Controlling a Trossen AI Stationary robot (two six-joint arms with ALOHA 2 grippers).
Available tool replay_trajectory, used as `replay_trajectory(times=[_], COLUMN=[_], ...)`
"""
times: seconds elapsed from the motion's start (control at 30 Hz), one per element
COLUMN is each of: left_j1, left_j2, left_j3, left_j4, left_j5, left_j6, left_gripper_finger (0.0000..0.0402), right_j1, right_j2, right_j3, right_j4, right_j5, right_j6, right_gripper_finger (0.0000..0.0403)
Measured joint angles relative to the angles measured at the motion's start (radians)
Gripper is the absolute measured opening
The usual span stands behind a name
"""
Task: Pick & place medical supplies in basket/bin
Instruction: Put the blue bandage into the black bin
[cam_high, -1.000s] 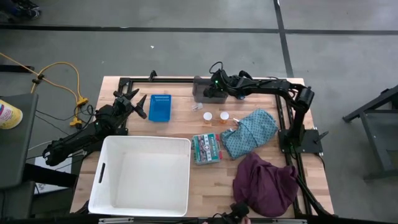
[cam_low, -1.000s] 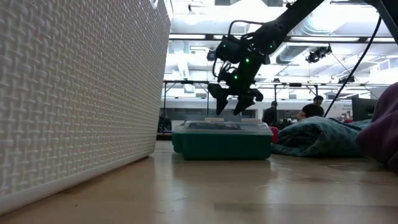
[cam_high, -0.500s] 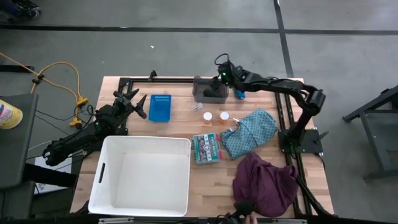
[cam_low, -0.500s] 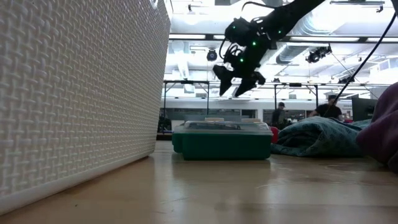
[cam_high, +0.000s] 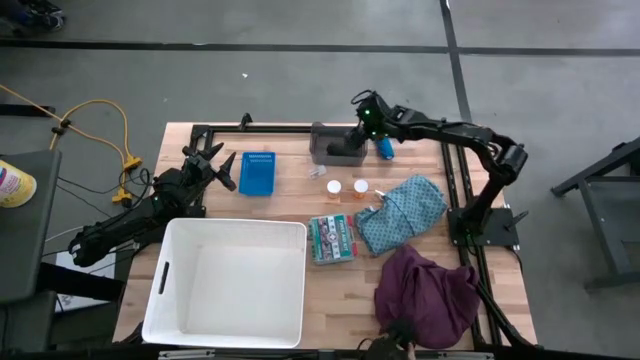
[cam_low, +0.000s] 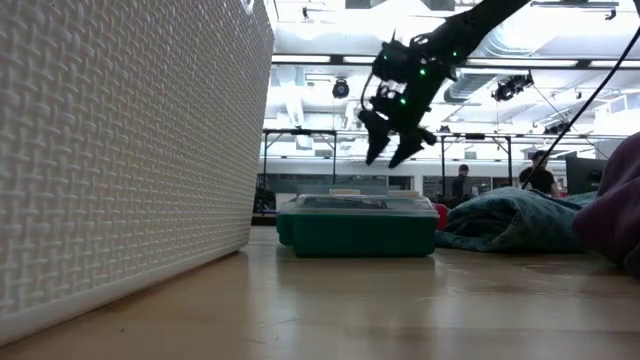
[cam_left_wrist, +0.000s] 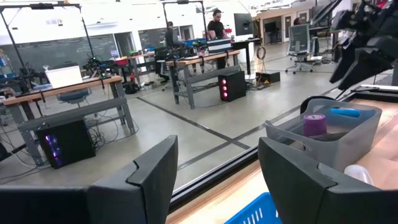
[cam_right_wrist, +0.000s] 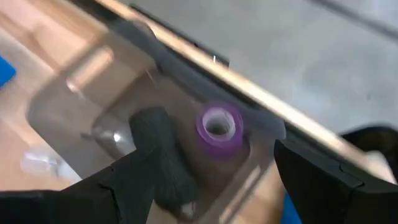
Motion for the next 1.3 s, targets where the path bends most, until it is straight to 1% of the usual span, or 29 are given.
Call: replay_trajectory(times=[0.17, 0.23, 0.33, 0.6, 0.77, 0.87, 1.13, 1.3], left_j1=[0.000, 0.000, 0.000, 0.000, 0.000, 0.000, 0.000, 0.000], left_j2=[0.000, 0.000, 0.000, 0.000, 0.000, 0.000, 0.000, 0.000], left_j3=[0.000, 0.000, 0.000, 0.000, 0.000, 0.000, 0.000, 0.000], left_j4=[0.000, 0.000, 0.000, 0.000, 0.000, 0.000, 0.000, 0.000], left_j5=[0.000, 0.000, 0.000, 0.000, 0.000, 0.000, 0.000, 0.000], left_j6=[0.000, 0.000, 0.000, 0.000, 0.000, 0.000, 0.000, 0.000], left_gripper_finger=[0.0216, 0.0216, 0.0216, 0.0216, 0.0216, 0.0216, 0.0216, 0.0216], right_j1=[-0.080, -0.109, -0.152, -0.210, -0.213, -0.212, -0.211, -0.203], right_j2=[0.000, 0.000, -0.005, -0.006, -0.006, -0.006, -0.006, -0.007], right_j3=[0.000, 0.000, 0.000, 0.000, 0.000, 0.000, -0.006, -0.107], right_j4=[-0.092, -0.130, -0.179, -0.251, -0.327, -0.355, -0.348, -0.243], right_j5=[-0.148, -0.181, -0.202, -0.194, -0.084, -0.048, -0.048, -0.055], right_j6=[0.006, 0.007, 0.006, -0.018, -0.017, -0.017, -0.010, 0.001], right_gripper_finger=[0.0300, 0.0300, 0.0300, 0.0300, 0.0300, 0.0300, 0.0300, 0.0300])
